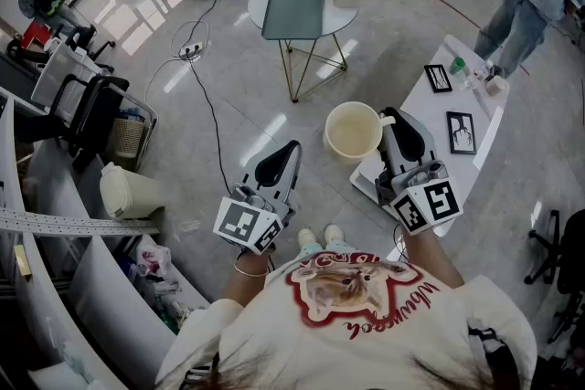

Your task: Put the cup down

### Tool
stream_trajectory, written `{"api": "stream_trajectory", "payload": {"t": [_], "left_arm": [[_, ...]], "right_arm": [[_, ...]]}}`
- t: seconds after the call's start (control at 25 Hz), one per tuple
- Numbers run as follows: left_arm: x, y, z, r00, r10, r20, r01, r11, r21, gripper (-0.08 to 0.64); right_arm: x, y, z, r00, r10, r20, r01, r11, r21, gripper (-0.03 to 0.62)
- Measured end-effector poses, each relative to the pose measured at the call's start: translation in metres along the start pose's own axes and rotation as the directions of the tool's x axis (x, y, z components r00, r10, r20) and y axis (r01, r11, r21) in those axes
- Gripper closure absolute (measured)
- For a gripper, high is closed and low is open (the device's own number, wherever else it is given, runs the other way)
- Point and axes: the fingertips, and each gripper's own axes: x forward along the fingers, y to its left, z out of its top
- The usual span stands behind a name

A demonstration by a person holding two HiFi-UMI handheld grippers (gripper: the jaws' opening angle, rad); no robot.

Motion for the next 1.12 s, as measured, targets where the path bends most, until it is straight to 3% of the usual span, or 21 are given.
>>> {"api": "stream_trajectory", "payload": {"t": [0.28,1.12], "left_arm": [[-0.012,-0.001,-0.001,1.0,0.008,-0.004,-0.008,1.0,-0.011,0.545],[-0.017,-0.004,-0.003,0.999,0.053,-0.013,-0.053,0.998,-0.022,0.545]], "right_arm": [[-0.003,0.007,-0.005,1.0,-0.002,-0.002,0.003,0.999,0.052,0.535],[0.0,0.009,-0.002,0.999,0.049,0.015,-0.05,0.997,0.063,0.535]]}}
